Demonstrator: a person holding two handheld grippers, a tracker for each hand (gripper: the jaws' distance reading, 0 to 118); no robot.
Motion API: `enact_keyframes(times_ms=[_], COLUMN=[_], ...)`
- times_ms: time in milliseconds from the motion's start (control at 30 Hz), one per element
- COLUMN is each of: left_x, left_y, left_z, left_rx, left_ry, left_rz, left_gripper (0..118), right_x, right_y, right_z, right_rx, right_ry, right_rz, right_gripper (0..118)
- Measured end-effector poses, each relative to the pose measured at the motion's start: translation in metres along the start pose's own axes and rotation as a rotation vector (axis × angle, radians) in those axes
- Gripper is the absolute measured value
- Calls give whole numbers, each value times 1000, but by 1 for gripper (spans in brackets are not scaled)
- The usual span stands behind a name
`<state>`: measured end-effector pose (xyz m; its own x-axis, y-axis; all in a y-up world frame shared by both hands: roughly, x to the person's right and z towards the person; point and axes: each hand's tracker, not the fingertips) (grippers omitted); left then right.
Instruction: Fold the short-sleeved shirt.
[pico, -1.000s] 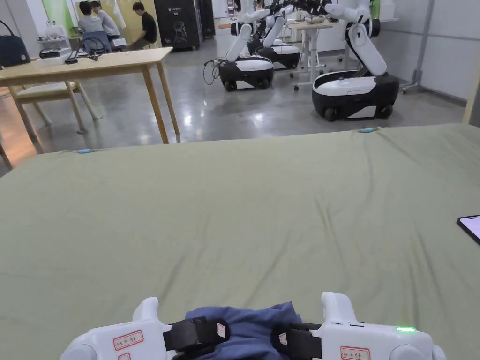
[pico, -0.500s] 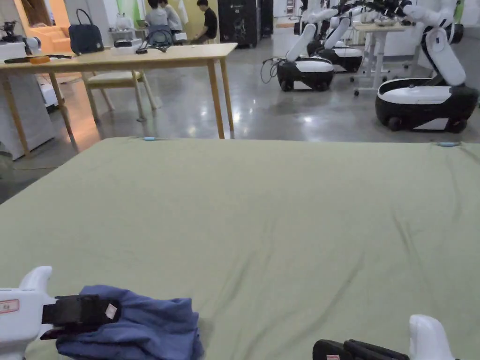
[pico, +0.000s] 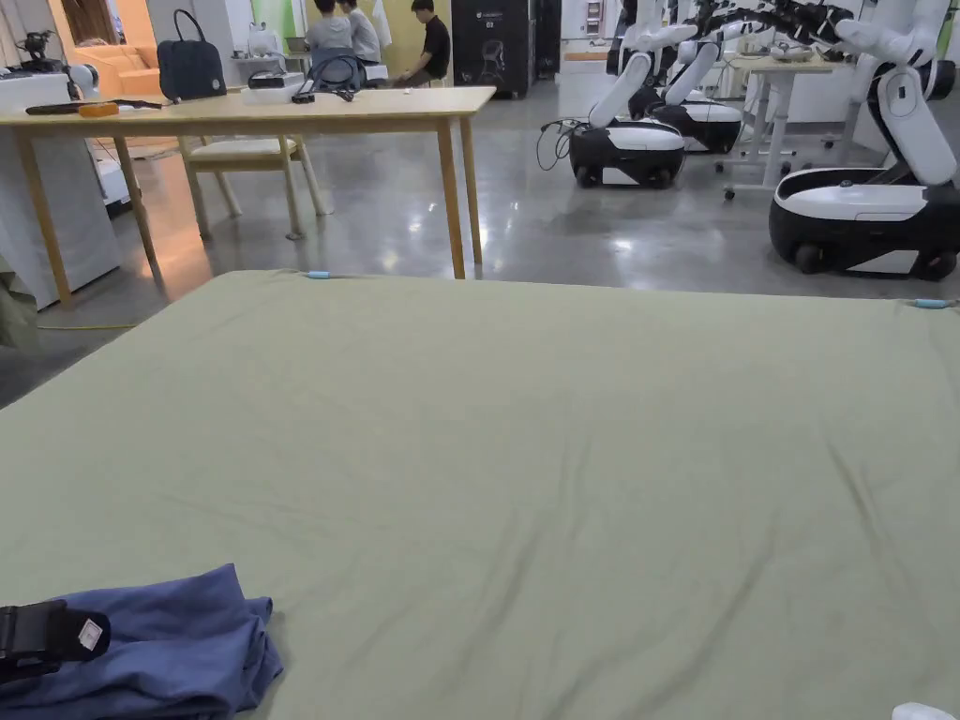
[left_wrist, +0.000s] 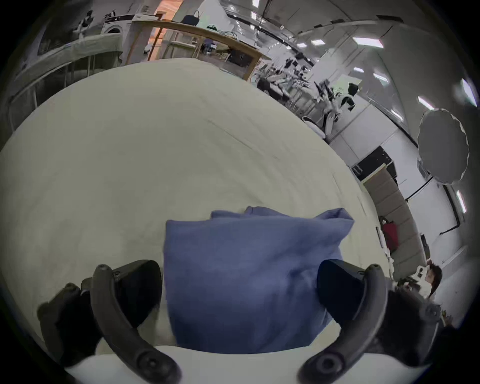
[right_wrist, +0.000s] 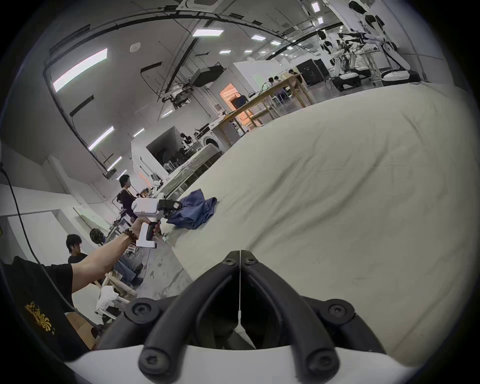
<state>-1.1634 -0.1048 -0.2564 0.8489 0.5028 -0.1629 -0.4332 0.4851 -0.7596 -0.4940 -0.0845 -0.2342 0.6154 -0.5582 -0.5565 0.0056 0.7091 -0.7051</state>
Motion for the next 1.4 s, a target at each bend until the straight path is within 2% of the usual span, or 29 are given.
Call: enact_keyframes(times_ms=[133,200,233,267,300,333,367,400,467,600,700,733,800,833,900,967,1067,1133,1167,1200,1233,1267,1300,1333,1367,1400], left_x=[1,17,20,34,51,67,109,134,185,278,359,391,430,452,493,523,563,575,587,589,589,591,596,594,590,591], left_y=[13,16,20,17,9,-2,-23,-41,-75,-120,-128,-125,-112,-102,-74,-45,-10,17,27,36,44,48,50,55,59,60], left_z=[41,76,92,110,126,138,150,156,151,130,111,105,93,85,60,33,-9,-33,-42,-50,-55,-62,-64,-65,-64,-64], left_rx=[98,194,227,272,322,375,435,502,571,677,791,783,843,831,808,801,836,837,806,819,824,867,858,817,817,816], left_ry=[-36,-71,-36,-52,-86,-130,-176,-133,-18,-60,80,123,-46,-83,-43,-46,29,94,83,109,97,144,212,221,149,136], left_rz=[61,13,-14,-29,-49,-77,-130,-205,-254,-302,-533,-598,-607,-618,-590,-572,-562,-578,-558,-557,-564,-603,-590,-578,-545,-510], left_gripper=[118,118,117,112,98,74,37,0,0,0,0,0,0,0,0,0,0,0,0,0,0,0,0,0,0,0], right_x=[-4,-7,-9,-10,-11,-12,-12,-12,-11,-12,-31,-43,-61,-66,-64,-51,-25,-6,3,12,24,33,34,30,29,33], right_y=[3,5,5,5,5,5,5,4,2,11,46,62,98,117,159,203,259,289,302,313,322,327,330,335,331,323], right_z=[8,15,19,24,30,35,42,49,63,100,135,147,161,164,164,154,137,119,111,104,99,98,94,90,95,100], right_rx=[13,26,33,41,51,58,67,80,105,174,289,344,435,468,550,597,654,682,697,690,662,622,547,550,608,668], right_ry=[5,10,10,11,7,4,-1,-17,-83,-141,-260,-356,-545,-607,-693,-744,-733,-803,-831,-849,-832,-811,-892,-1005,-964,-846], right_rz=[6,13,20,24,26,27,26,24,31,59,187,254,332,368,429,449,381,356,371,418,471,520,499,381,310,362], right_gripper=[1,1,1,1,1,1,1,1,1,1,1,1,1,1,1,1,1,1,1,1,1,2,2,2,2,2])
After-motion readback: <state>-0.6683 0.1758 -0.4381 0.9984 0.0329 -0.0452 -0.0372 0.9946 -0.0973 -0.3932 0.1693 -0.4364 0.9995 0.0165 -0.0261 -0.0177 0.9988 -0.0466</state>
